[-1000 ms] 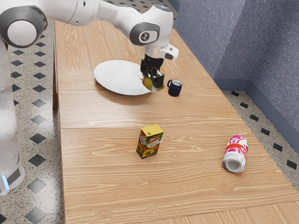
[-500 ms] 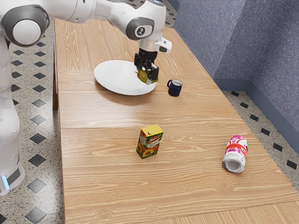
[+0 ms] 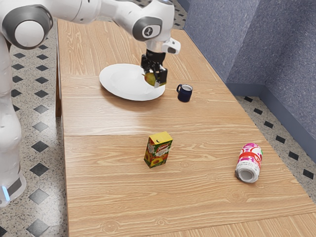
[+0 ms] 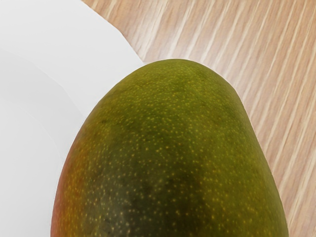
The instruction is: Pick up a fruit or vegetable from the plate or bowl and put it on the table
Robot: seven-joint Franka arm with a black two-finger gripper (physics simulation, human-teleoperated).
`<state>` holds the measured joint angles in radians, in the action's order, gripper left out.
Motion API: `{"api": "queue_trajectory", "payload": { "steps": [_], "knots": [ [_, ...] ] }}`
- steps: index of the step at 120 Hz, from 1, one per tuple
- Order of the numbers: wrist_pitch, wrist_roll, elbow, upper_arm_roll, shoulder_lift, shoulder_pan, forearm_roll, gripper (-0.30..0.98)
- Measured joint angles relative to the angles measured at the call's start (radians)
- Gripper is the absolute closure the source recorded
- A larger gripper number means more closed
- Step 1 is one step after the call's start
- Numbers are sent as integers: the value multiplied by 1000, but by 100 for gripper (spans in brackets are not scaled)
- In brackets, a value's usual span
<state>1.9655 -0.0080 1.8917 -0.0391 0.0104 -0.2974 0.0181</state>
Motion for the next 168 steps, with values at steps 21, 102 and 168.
{"api": "queue_trajectory", "payload": {
  "steps": [21, 102, 168],
  "knots": [
    [1, 0, 0, 1, -2, 20, 0, 32],
    [-3, 3, -45, 8, -34, 108, 2, 32],
    [-5, 22, -101, 6, -58, 136, 20, 2]
  ]
}}
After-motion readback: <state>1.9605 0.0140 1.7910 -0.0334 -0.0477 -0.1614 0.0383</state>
